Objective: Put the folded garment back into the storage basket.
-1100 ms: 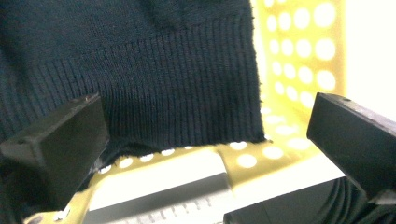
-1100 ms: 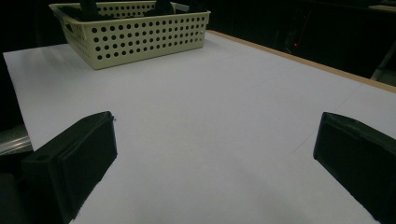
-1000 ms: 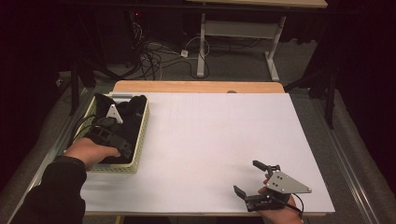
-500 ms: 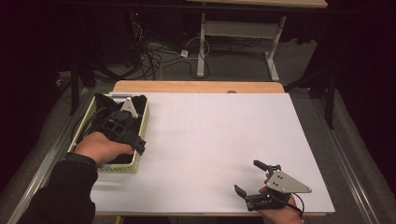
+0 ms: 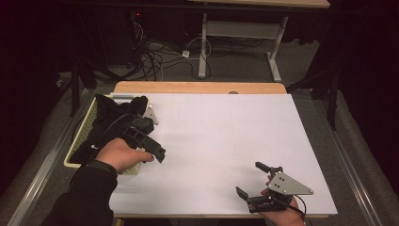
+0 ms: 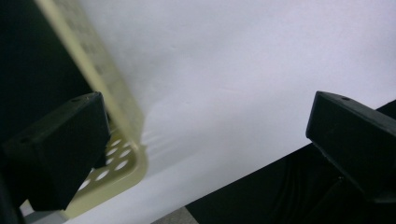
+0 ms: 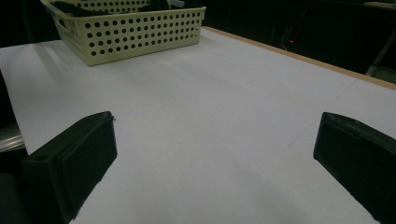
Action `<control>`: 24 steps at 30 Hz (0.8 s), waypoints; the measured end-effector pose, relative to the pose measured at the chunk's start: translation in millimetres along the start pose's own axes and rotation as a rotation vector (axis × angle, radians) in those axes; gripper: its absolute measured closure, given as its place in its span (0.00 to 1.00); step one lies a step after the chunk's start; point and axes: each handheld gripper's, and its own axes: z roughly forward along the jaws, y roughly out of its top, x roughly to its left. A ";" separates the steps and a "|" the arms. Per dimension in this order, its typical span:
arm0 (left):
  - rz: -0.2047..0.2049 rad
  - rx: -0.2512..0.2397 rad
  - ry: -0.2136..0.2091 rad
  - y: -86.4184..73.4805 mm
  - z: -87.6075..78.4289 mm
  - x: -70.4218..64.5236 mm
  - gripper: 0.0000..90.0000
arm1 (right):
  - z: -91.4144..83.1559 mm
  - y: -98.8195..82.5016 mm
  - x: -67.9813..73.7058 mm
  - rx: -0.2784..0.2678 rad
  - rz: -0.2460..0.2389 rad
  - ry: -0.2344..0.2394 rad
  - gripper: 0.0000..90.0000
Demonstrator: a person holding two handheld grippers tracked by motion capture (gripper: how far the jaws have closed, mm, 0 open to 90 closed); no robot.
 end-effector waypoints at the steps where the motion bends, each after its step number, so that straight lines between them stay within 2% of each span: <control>1: 0.007 0.005 -0.002 0.8 3.6 -2.4 0.00 | 0.1 -0.2 0.1 0.003 -0.002 0.001 0.00; 3: 0.026 0.025 -0.004 2.4 10.9 -7.3 0.00 | 0.6 -0.4 0.7 0.003 -0.002 0.002 0.00; 9: 0.072 0.043 -0.024 4.2 31.9 -20.0 0.00 | 0.4 -0.2 1.7 0.001 -0.005 0.003 0.00; 12: 0.092 0.031 -0.028 3.7 42.7 -24.6 0.00 | 0.3 -0.3 1.8 0.003 -0.005 0.005 0.00; 14: 0.103 0.000 -0.032 3.1 48.2 -27.0 0.00 | 0.4 -0.6 1.6 0.004 -0.009 0.006 0.00; 18: 0.116 -0.024 -0.036 2.9 60.0 -31.2 0.00 | 0.5 -0.7 1.9 0.007 -0.008 0.006 0.00; 21: 0.125 -0.060 -0.044 1.4 69.2 -32.8 0.00 | 0.5 -0.7 2.4 0.007 -0.009 0.007 0.00; 24: 0.135 -0.130 -0.053 -3.0 78.6 -32.5 0.00 | 0.3 -0.7 2.3 0.007 -0.009 0.006 0.00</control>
